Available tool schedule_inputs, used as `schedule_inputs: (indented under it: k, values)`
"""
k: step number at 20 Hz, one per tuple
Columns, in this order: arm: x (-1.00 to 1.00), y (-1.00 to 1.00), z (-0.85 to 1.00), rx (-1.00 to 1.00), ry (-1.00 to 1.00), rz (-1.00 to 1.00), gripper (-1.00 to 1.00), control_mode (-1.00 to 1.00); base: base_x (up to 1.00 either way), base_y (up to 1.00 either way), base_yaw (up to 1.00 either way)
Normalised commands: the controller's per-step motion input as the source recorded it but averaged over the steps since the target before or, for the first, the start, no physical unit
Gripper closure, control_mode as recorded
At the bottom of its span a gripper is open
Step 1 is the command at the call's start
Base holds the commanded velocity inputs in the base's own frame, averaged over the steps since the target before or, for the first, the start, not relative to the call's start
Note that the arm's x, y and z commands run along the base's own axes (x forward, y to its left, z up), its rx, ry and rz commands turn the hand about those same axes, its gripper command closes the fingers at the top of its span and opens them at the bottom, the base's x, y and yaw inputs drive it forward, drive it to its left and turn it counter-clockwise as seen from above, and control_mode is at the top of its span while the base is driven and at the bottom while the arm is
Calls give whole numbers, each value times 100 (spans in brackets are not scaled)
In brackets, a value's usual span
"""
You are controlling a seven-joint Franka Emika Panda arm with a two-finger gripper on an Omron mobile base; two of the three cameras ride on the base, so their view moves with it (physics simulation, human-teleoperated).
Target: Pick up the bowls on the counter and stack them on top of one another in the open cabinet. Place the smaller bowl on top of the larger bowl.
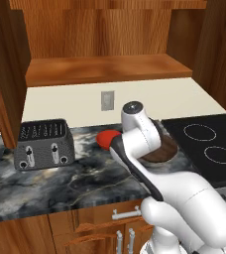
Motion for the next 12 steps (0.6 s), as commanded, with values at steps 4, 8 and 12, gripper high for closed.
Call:
schedule_inputs:
  k: [4,8,12]
  values:
    - [25,3,-9,0,0,0,-100,-100,0,0,0]
    - [21,8,-8,0,0,0,-100,-100,0,0,0]
    - [17,14,-7,-1,0,0,-100,-100,0,0,0]
